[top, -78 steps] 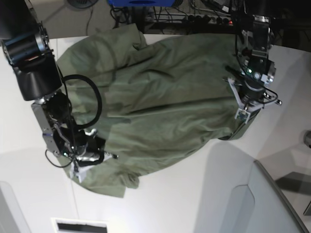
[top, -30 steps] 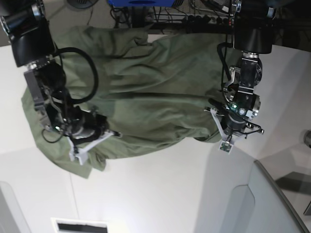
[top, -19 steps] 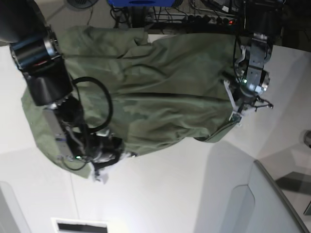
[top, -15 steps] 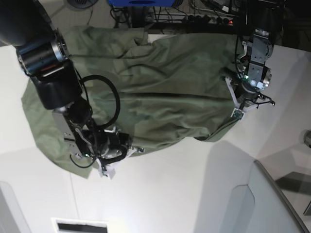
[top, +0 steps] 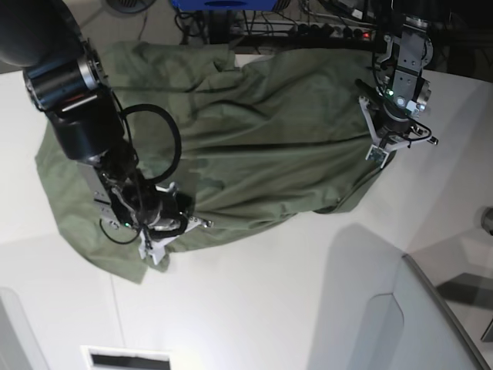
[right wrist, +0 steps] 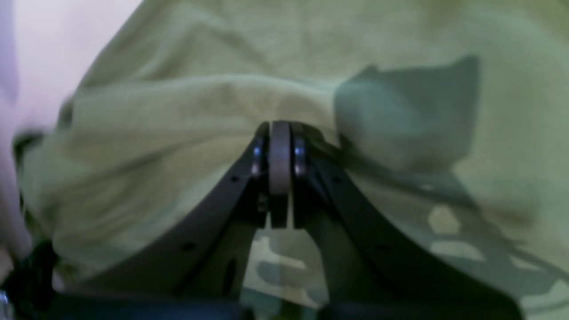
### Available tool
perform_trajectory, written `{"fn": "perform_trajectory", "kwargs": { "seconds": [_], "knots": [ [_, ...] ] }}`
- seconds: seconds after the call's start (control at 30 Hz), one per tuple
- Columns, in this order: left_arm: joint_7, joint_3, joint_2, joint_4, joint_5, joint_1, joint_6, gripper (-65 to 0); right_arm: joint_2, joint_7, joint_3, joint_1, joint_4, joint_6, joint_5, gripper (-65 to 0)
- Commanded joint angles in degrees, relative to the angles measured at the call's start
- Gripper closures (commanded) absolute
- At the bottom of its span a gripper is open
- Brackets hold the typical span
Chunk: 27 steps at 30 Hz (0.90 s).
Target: Layout the t-shirt on the table in an organized manner, then fold the t-shirt properly
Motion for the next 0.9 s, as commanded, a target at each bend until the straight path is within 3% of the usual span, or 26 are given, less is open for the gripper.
{"fn": "perform_trajectory", "kwargs": {
  "seconds": [0.0, 0.27, 0.37, 0.43, 0.53, 0.63, 0.73, 0.87],
  "knots": [
    [0.15, -0.08, -0.57, 1.81, -0.32, -0.62, -0.12, 0.0, 1.32, -2.03, -0.11, -1.21, 1.13, -3.72, -1.87, -1.4],
    [2.7, -3.95, -0.3, 6.56, -0.23, -3.52, -0.12, 0.0, 2.64, -6.95, -0.11, -4.29, 18.54, -12.6, -1.87, -2.0],
    [2.7, -4.04, -0.39, 6.38, -0.23, -4.93, -0.12, 0.0, 2.38, -6.86, -0.11, -1.48, 19.07, -12.78, -1.87, -3.3],
    [2.7, -4.04, -0.3, 6.38, -0.23, -5.19, -0.12, 0.0, 2.03, -6.69, -0.11, 0.98, 16.34, -12.6, -1.87, -8.9],
    [2.7, -4.04, -0.22, 6.38, -0.23, -5.19, -0.12, 0.0, 0.36, -5.54, -0.11, 5.12, 11.24, -9.0, -1.87, -21.5],
    [2.7, -4.04, -0.22, 6.38, -0.4, -4.93, -0.12, 0.0, -1.23, -2.82, -0.11, 8.02, 5.26, -2.93, -1.87, -32.3],
    [2.7, -4.04, -0.22, 6.38, -0.23, -4.84, -0.12, 0.0, -2.46, 1.75, -0.2, 10.21, -2.38, 1.29, -1.96, -35.4],
    [2.7, -4.04, -0.22, 5.24, -0.23, -4.84, -0.12, 0.0, -4.39, 5.36, -0.2, 13.12, -11.35, 3.75, -3.01, -36.2]
  ]
}}
